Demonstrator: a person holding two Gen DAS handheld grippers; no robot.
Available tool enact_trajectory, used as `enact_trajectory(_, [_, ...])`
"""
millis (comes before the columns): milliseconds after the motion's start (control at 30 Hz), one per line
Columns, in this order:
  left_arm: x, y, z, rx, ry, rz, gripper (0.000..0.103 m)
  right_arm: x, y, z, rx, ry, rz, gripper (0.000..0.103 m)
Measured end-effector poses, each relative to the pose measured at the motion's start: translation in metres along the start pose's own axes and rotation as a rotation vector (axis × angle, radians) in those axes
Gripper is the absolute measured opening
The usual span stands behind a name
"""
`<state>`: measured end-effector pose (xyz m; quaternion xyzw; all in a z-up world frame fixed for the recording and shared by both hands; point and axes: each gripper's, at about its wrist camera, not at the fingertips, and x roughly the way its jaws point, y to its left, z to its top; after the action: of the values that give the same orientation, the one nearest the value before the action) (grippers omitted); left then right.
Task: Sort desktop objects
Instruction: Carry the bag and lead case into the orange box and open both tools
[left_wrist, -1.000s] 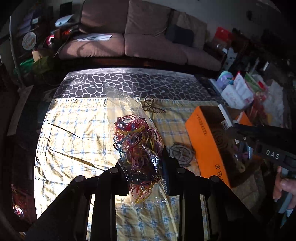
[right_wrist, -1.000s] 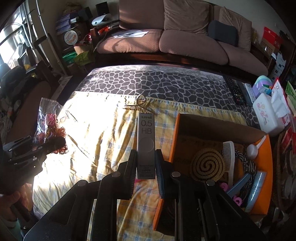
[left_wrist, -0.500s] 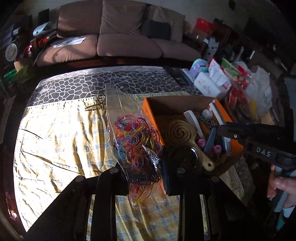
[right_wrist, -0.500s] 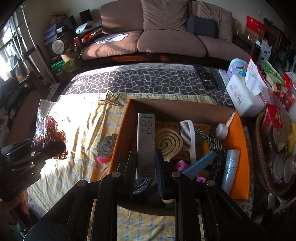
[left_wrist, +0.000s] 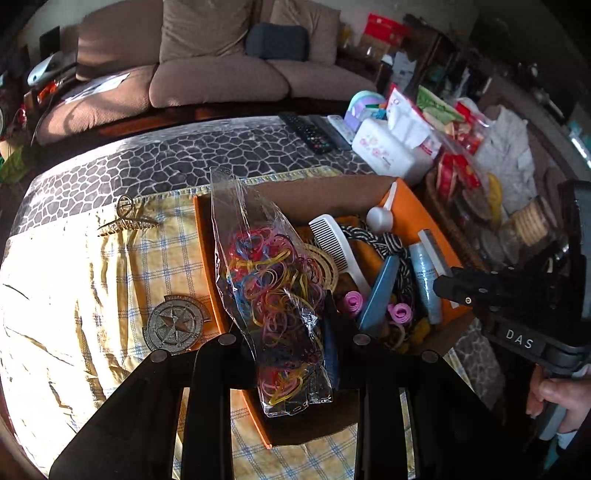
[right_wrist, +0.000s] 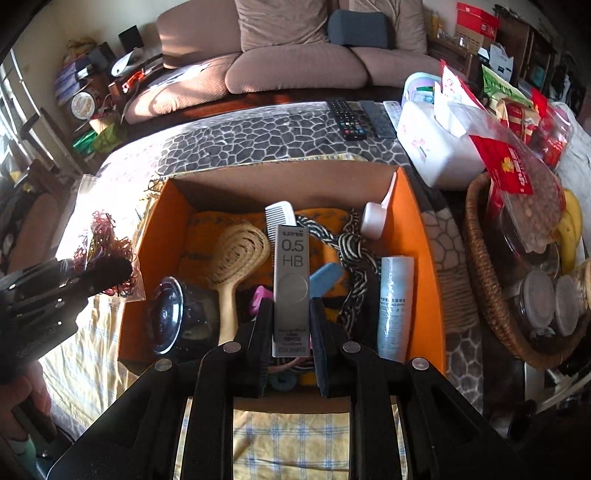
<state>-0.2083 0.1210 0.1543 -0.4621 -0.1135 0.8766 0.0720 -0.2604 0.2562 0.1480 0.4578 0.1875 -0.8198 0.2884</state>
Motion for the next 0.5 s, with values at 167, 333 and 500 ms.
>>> enact_trajectory(167, [0.025,-0.008,0.011,0.016,0.020,0.000,0.024,0.016,-0.017,-0.002,0.018,0.023,-0.003,0.019])
enact_trajectory(333, [0.050,-0.012,0.016,0.018,0.044,-0.007,0.024,0.036,-0.032,-0.007,0.036,0.052,-0.008,0.019])
enact_trajectory(500, [0.070,-0.012,0.019,0.020,0.075,-0.018,0.024,0.052,-0.042,-0.012,0.046,0.076,-0.012,0.019])
